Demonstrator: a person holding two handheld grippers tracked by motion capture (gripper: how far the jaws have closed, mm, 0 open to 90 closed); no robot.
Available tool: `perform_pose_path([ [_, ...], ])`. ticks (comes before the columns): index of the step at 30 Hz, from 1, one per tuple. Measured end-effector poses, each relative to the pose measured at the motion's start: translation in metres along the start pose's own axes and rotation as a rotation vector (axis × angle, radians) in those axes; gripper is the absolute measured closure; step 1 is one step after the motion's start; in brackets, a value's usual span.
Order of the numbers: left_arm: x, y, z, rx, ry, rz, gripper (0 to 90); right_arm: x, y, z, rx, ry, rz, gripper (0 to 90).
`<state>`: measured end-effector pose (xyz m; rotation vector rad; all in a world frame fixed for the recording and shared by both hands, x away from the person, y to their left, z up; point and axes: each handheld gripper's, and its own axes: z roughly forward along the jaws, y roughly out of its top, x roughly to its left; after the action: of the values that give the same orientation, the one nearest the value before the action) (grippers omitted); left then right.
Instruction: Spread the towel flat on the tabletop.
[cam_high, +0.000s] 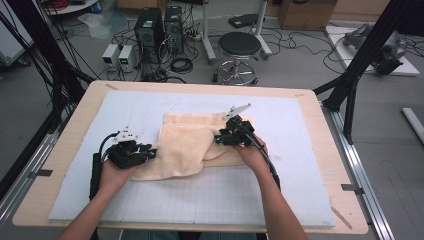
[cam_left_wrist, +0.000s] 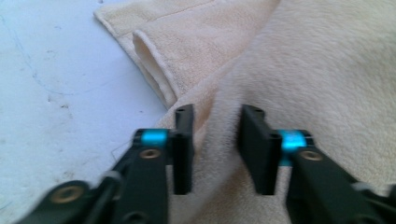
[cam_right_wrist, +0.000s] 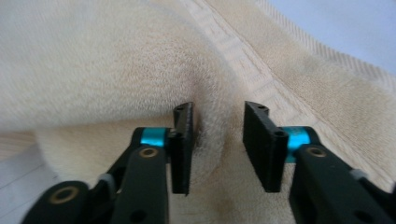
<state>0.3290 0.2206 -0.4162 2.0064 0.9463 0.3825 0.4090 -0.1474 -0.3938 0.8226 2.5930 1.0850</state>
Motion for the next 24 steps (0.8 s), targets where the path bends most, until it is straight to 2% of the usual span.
perform_pose_path([
  [1, -0.001, -0.001, -0.003, -0.005, -0.01, 0.011, 59.3, 0.004, -0.002, -0.007, -0.018, -0.011, -0.026, 60.6],
  [3, -0.003, -0.002, -0.009, -0.01, -0.008, 0.019, 56.6, 0.011, -0.007, -0.022, -0.057, -0.005, -0.036, 60.3],
  [4, -0.004, -0.003, -0.011, -0.011, -0.002, 0.02, 56.3, 0.015, -0.011, -0.028, -0.066, -0.01, -0.049, 60.3],
  [7, -0.007, -0.009, -0.017, -0.013, -0.016, 0.019, 55.2, 0.029, -0.024, -0.043, -0.08, -0.011, -0.081, 60.2],
  [8, -0.008, -0.01, -0.017, -0.006, -0.021, 0.025, 55.0, 0.032, -0.027, -0.046, -0.072, -0.009, -0.086, 60.4],
  [10, -0.01, -0.013, -0.015, 0.003, -0.032, 0.037, 55.0, 0.038, -0.035, -0.05, -0.096, 0.0, -0.092, 62.9],
  [14, -0.013, -0.014, -0.003, 0.031, -0.036, 0.038, 53.1, 0.046, -0.042, -0.035, -0.061, 0.041, -0.096, 61.6],
  [18, -0.015, -0.015, 0.009, 0.067, -0.033, 0.067, 52.4, 0.046, -0.042, -0.009, -0.033, 0.051, -0.108, 57.5],
  [20, -0.015, -0.016, 0.013, 0.063, -0.029, 0.063, 54.1, 0.045, -0.041, 0.004, -0.028, 0.058, -0.095, 57.9],
  [22, -0.015, -0.016, 0.015, 0.056, -0.024, 0.062, 56.9, 0.046, -0.041, 0.014, -0.012, 0.051, -0.096, 62.4],
  [24, -0.016, -0.016, 0.015, 0.054, -0.021, 0.066, 61.8, 0.045, -0.041, 0.019, -0.027, 0.055, -0.089, 75.9],
])
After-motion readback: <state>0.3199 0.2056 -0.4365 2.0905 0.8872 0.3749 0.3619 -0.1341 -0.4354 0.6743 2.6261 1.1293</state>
